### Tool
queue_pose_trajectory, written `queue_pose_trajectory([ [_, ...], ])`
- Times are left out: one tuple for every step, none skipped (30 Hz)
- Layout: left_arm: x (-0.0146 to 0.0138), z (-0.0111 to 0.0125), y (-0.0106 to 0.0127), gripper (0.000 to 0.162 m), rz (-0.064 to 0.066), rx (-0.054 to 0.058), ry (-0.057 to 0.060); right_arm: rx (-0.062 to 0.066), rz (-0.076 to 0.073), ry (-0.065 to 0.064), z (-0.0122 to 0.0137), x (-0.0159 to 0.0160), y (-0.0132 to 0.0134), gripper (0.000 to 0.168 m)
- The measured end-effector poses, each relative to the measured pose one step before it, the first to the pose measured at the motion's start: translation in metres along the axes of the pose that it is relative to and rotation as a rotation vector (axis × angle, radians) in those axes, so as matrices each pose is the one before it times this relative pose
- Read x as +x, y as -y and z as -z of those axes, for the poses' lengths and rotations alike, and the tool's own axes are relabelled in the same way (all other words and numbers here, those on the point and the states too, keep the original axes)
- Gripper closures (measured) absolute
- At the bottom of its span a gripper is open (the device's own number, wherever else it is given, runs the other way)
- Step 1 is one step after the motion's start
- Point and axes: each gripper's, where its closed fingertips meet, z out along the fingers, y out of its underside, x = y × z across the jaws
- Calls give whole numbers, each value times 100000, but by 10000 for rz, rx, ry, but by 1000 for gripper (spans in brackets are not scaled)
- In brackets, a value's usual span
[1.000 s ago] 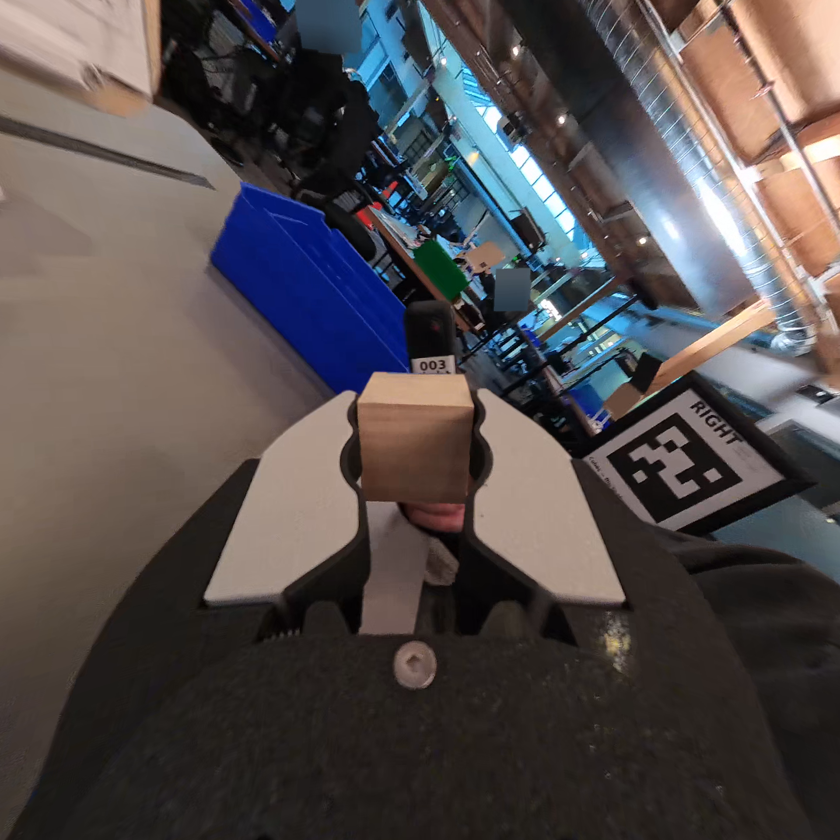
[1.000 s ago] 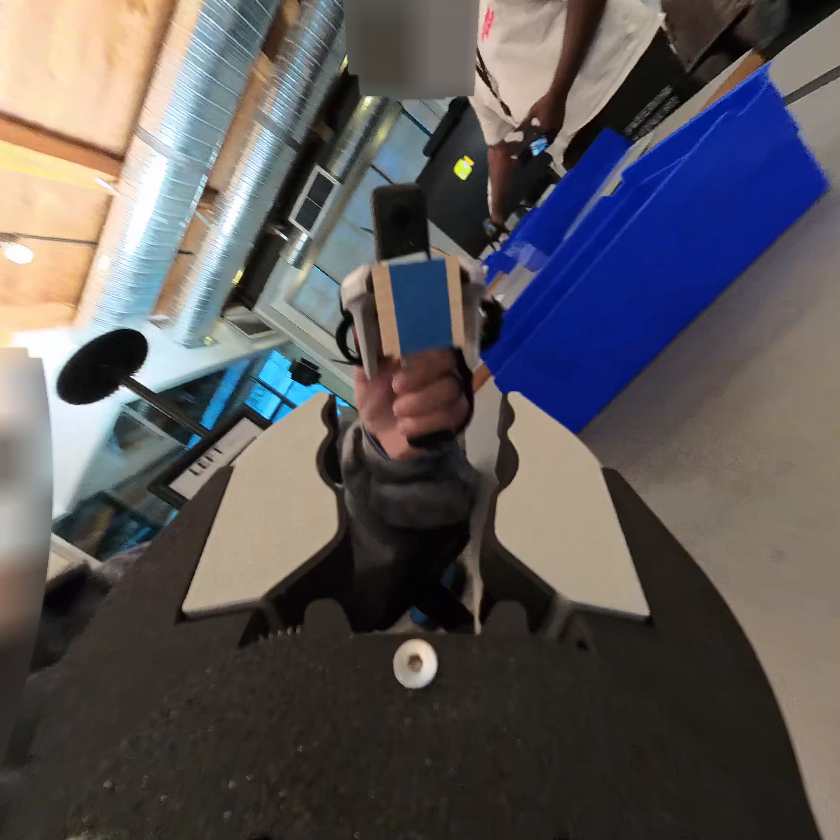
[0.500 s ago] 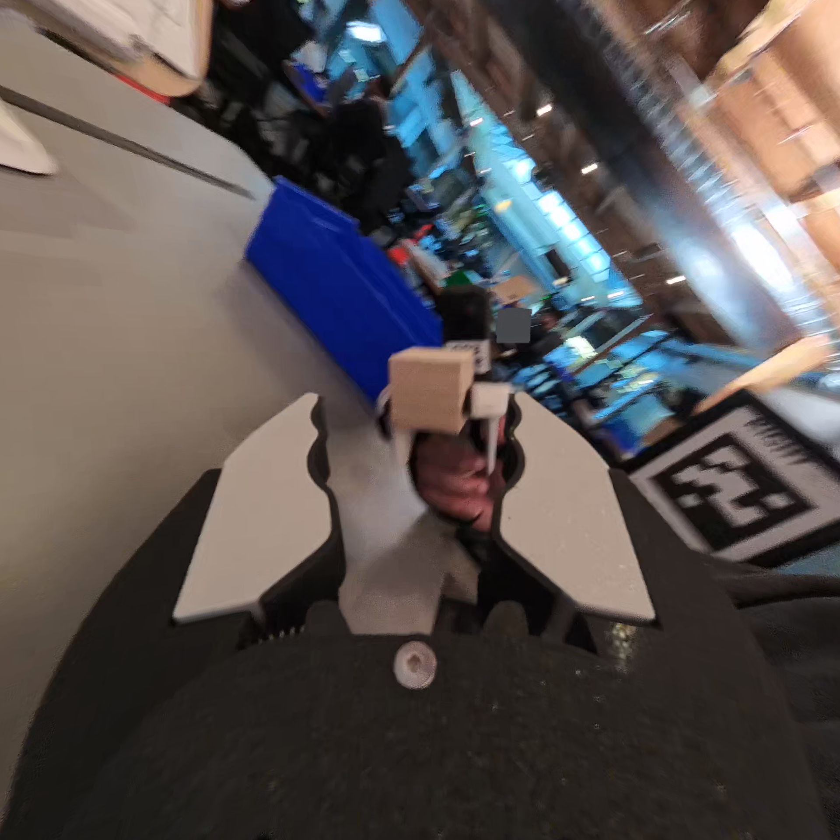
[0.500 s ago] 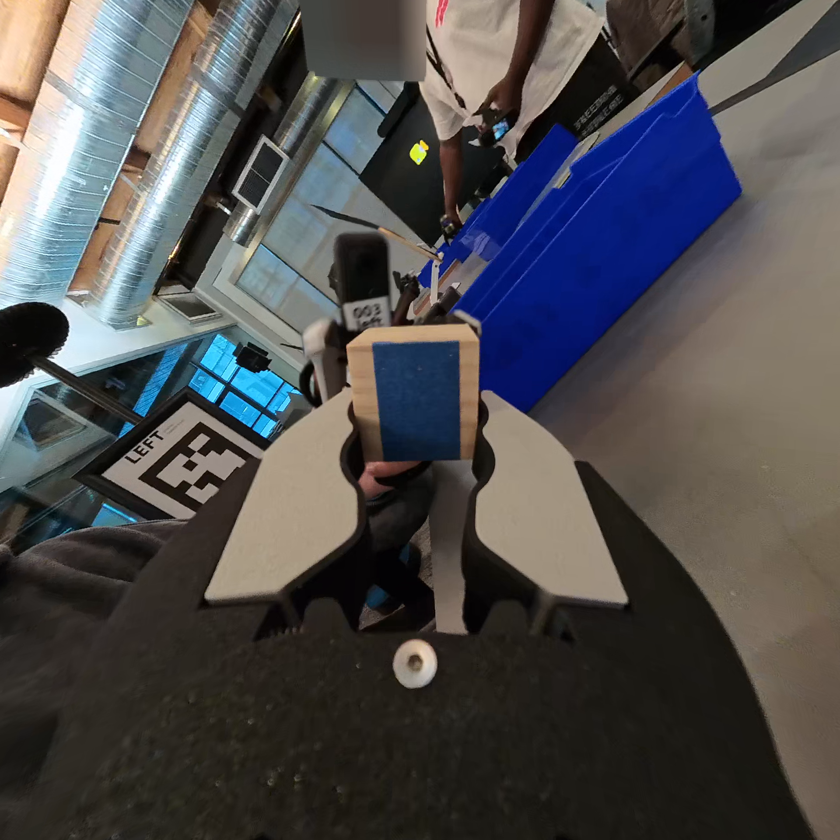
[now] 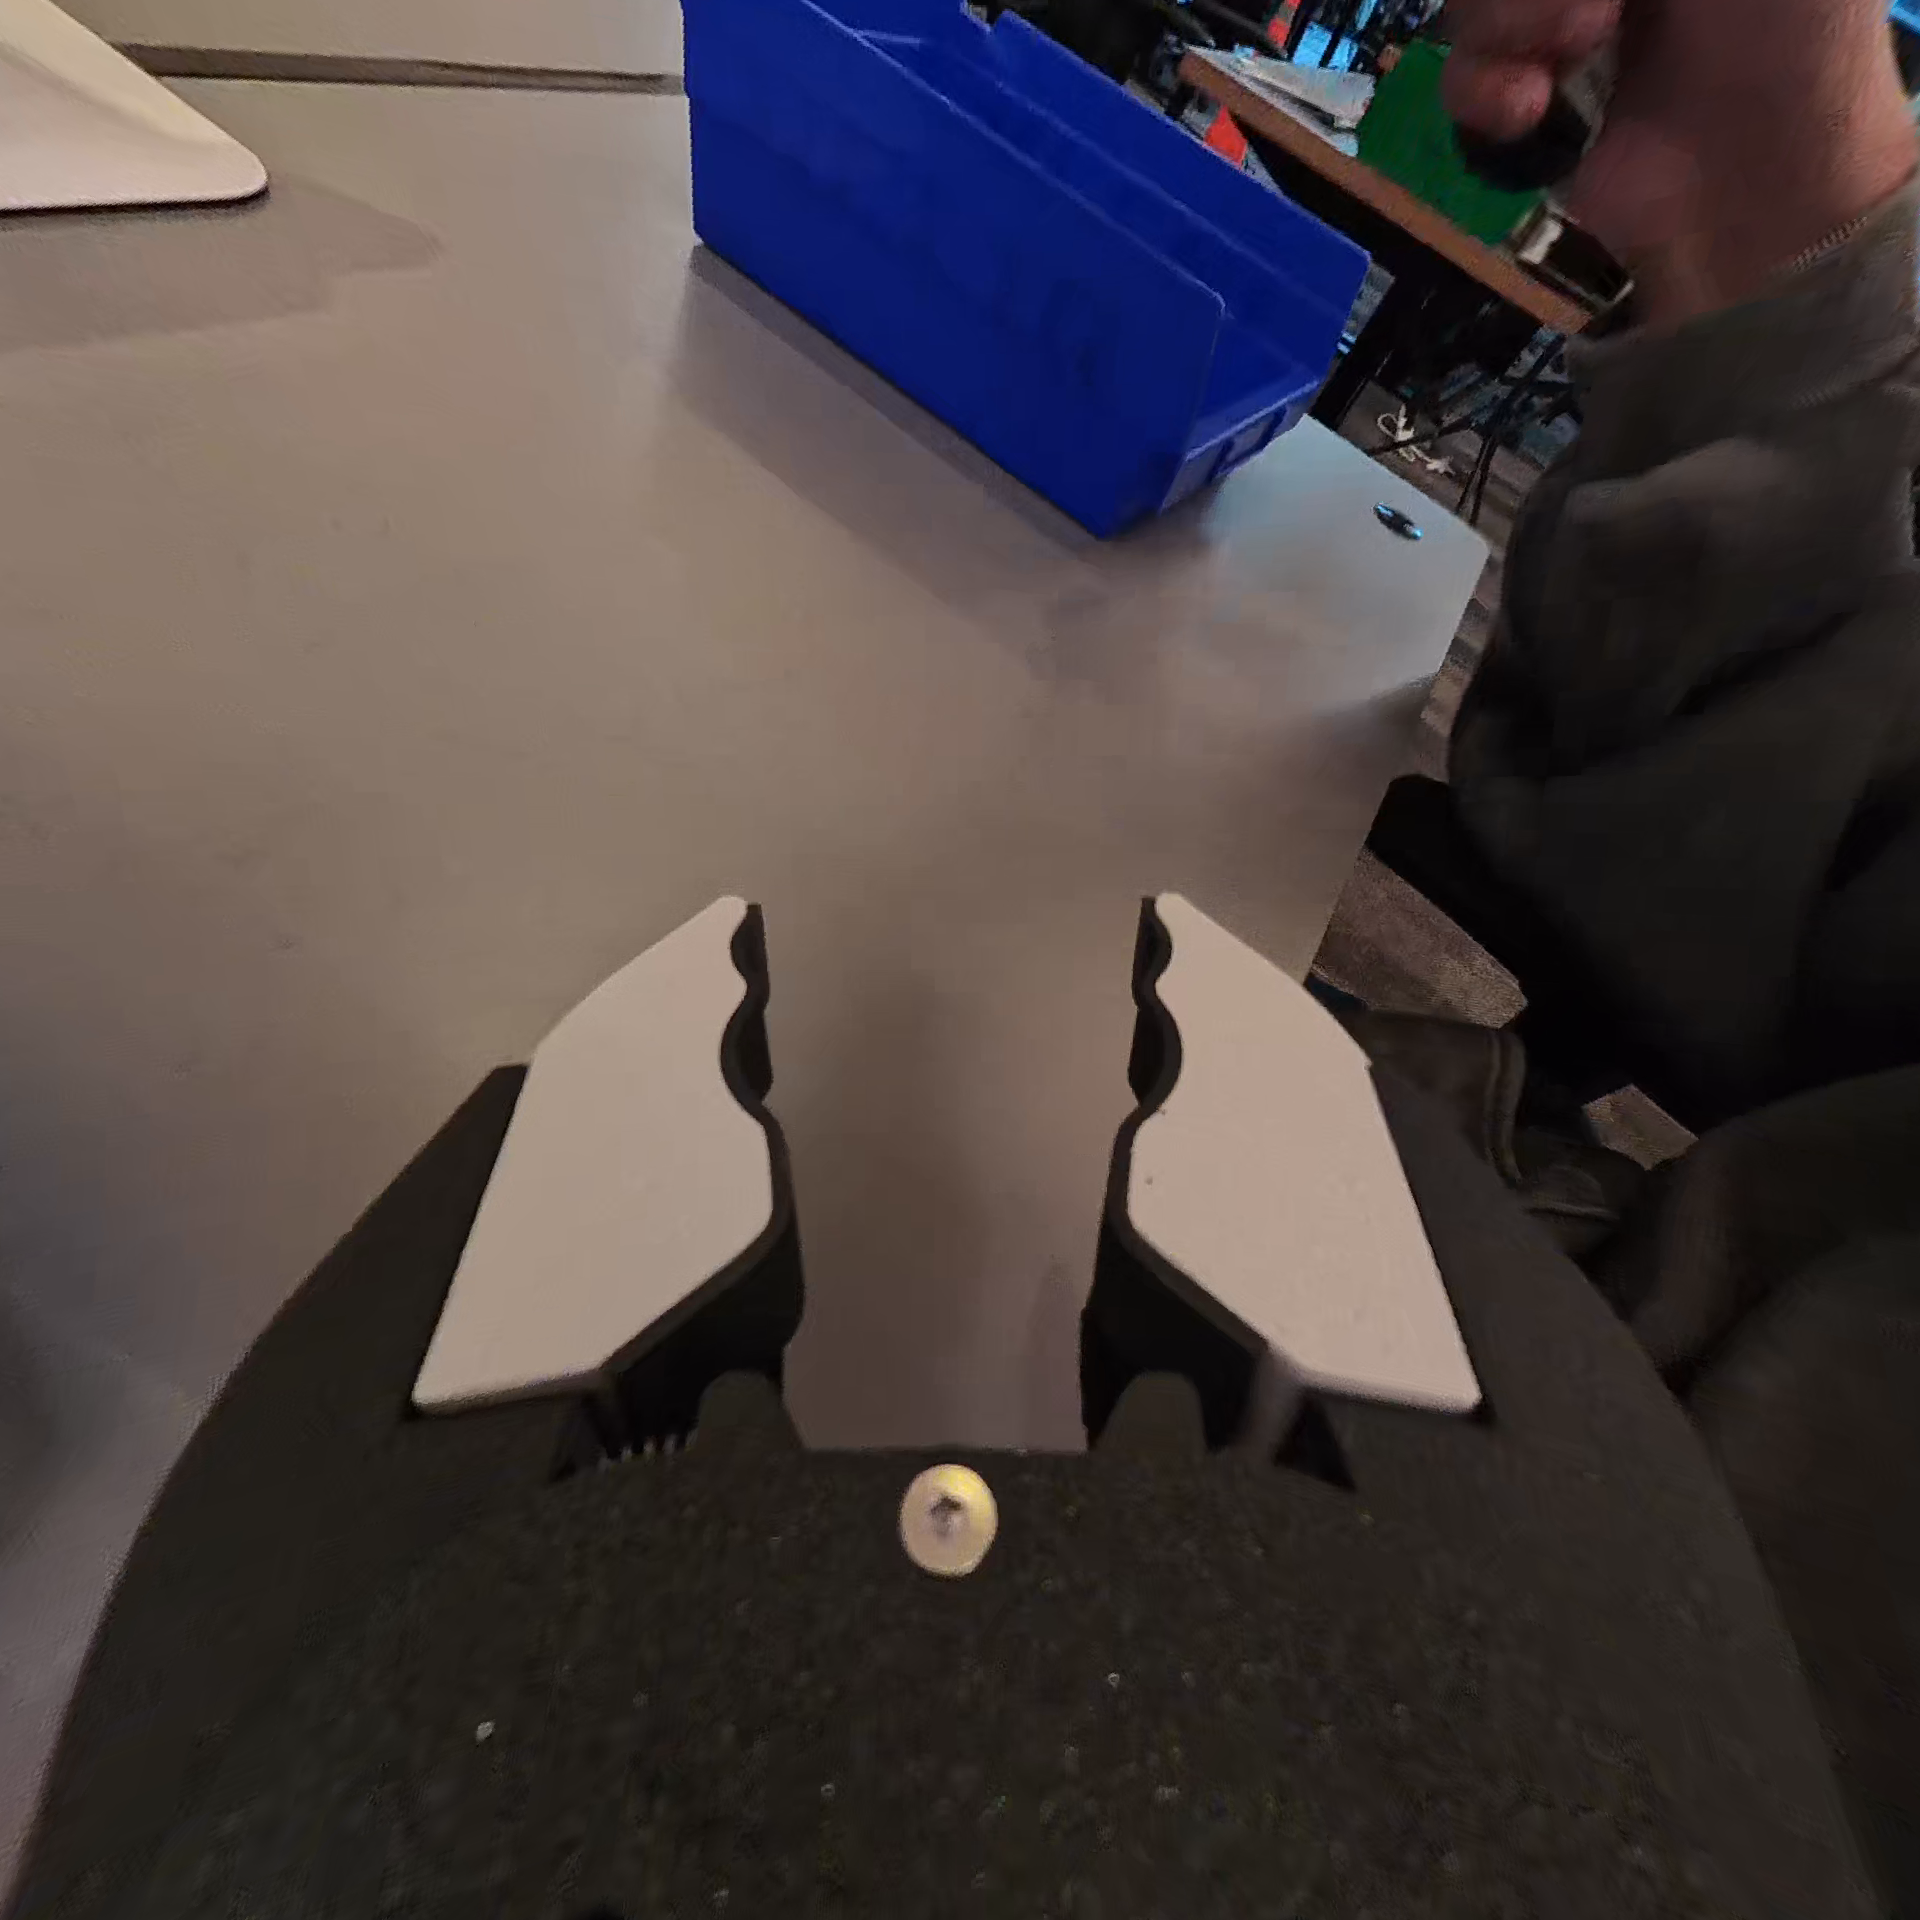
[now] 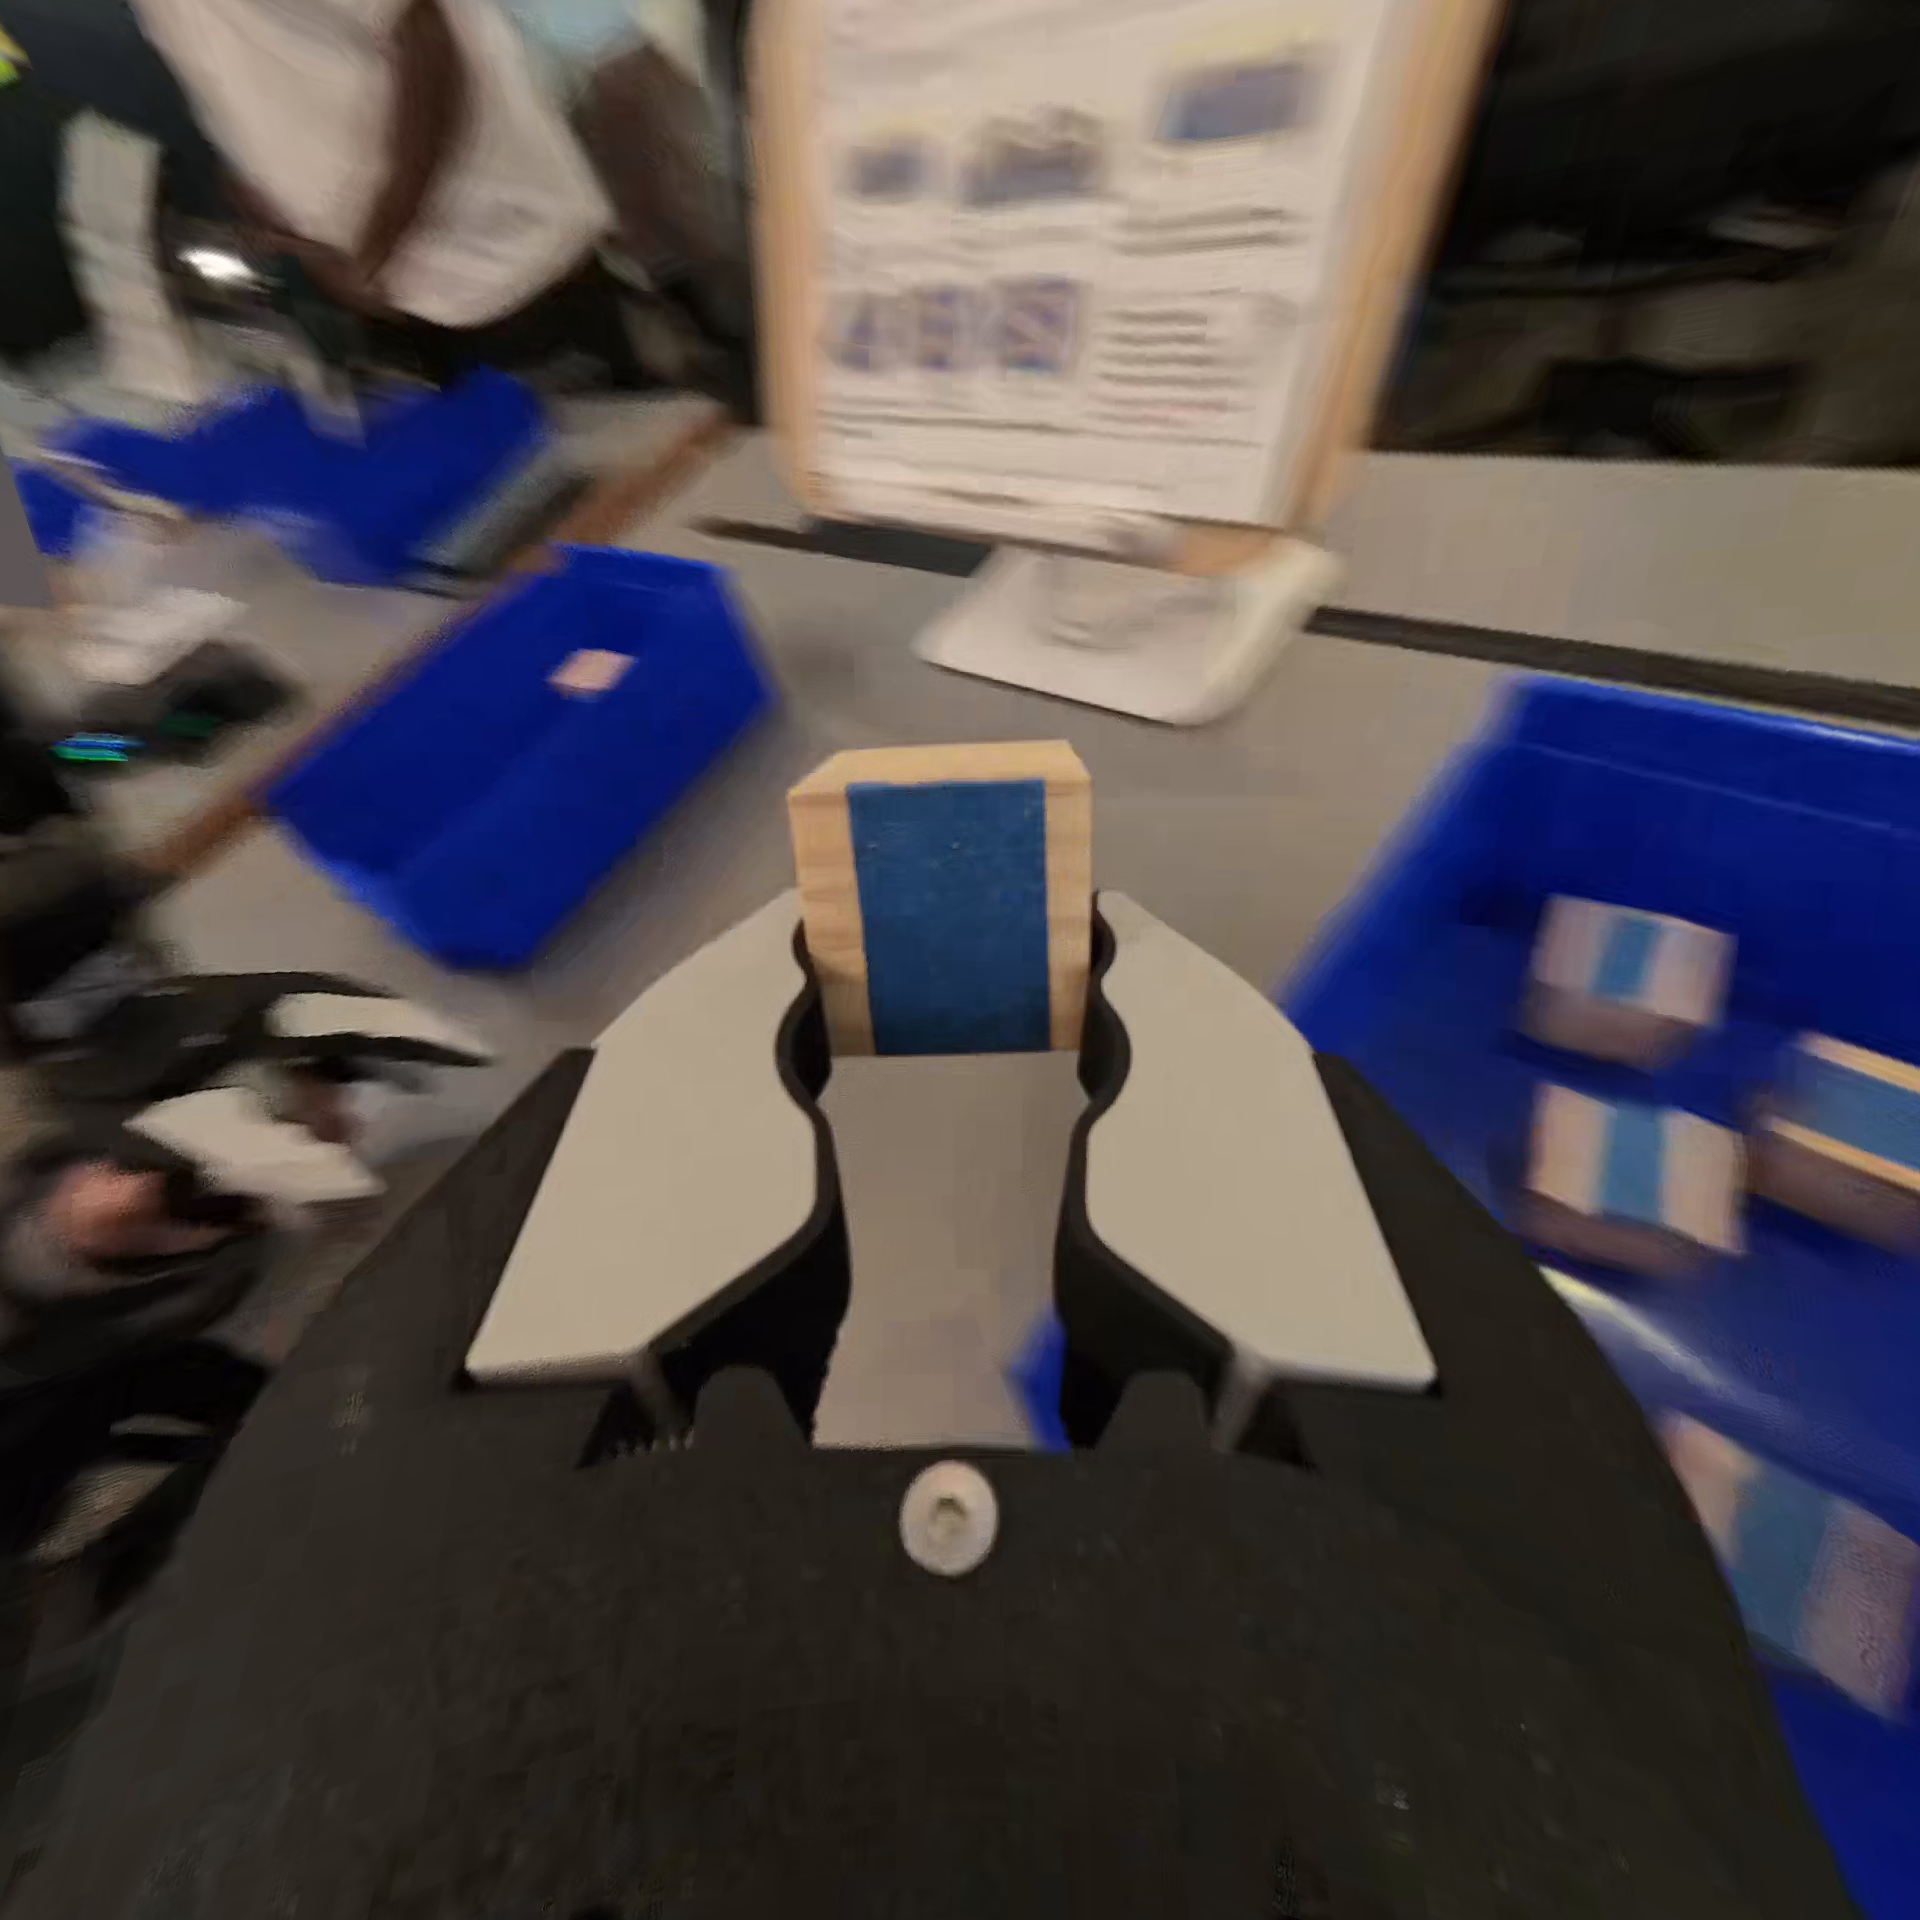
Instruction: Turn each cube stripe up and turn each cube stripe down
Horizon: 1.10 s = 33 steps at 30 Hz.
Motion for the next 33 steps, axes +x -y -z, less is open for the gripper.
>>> queue_pose_trajectory([
  [245,-95,-78,96,117,-48,-157,-382,-3,-1252,1101,3406,75,123],
  [287,-97,-128,96,109,-78,-193,-187,-187,-1180,473,3505,-141,122],
  [270,-79,-128,96,68,-65,-175,-447,-395,-963,-263,3224,-745,122],
  [134,-57,-131,96,34,-47,-74,-720,-435,-633,-936,2533,-1177,122],
  [56,-35,-142,96,0,-61,-16,-697,-263,-427,-1322,1920,-1076,122],
  [112,3,-74,96,-26,-47,-33,-621,-148,-424,-1447,1589,-845,122],
  [137,11,-11,96,-48,-24,-38,-575,-81,-467,-1403,1379,-674,122],
  [107,1,-18,97,-70,-38,-8,-542,-69,-631,-1250,1356,-570,122],
  [17,-36,-64,98,-88,-64,39,-448,-9,-589,-1141,1069,-411,123],
  [-53,-72,-100,98,-87,-72,73,-489,-12,-492,-1069,747,-486,122],
  [-59,-93,-110,98,-61,-64,60,-578,51,-330,-987,358,-574,122],
  [13,-126,-155,98,-14,-83,5,-480,140,-249,-877,110,-450,123],
  [69,-146,-134,98,31,-80,-49,-372,164,-314,-736,142,-301,122],
  [113,-116,-107,98,47,-48,-75,-258,141,-365,-627,184,-192,123],
  [106,-108,-105,98,42,-53,-70,-259,102,-194,-582,-5,-202,122],
  [78,-92,-102,97,23,-60,-48,-321,-41,-132,-562,34,-296,123],
  [49,-63,-81,97,0,-52,-24,-326,-11,-79,-529,14,-308,122],
  [13,-41,-69,97,-14,-34,2,-236,45,31,-486,-114,-193,122],
  [8,-20,-49,97,-15,-27,5,-248,7,63,-417,-127,-246,122],
  [16,-1,-40,97,-4,-30,-11,-206,-20,31,-317,-57,-227,122],
  [29,-10,-39,97,13,-26,-21,66,-81,3,-1,18,102,122],
  [64,5,-11,97,19,-4,-51,18,-114,84,34,-49,-5,122],
  [87,-7,-1,97,20,2,-65,-122,-54,117,-57,-107,-252,122],
  [69,-14,-40,97,22,-37,-57,-34,47,16,-19,33,-143,122],
  [47,-29,-76,97,18,-45,-42,40,64,33,78,23,-27,121],
  [40,-17,-52,96,13,-36,-37,27,73,-66,223,139,-80,115],
  [43,15,-15,96,14,-9,-28,87,155,-89,683,94,-41,108],
  [29,39,29,96,11,13,-19,351,126,-220,1342,255,195,103],
  [14,55,44,96,-7,19,-8,611,115,-91,2035,106,458,97],
  [-4,61,50,96,-28,12,10,934,59,-29,2722,50,814,98],
  [-41,69,63,96,-44,23,36,1191,23,139,3221,-262,1179,100],
  [-75,83,79,97,-54,37,60,1313,110,354,3468,-824,1501,100],
  [-91,94,74,97,-49,32,66,1431,225,481,3389,-1413,1846,101],
])
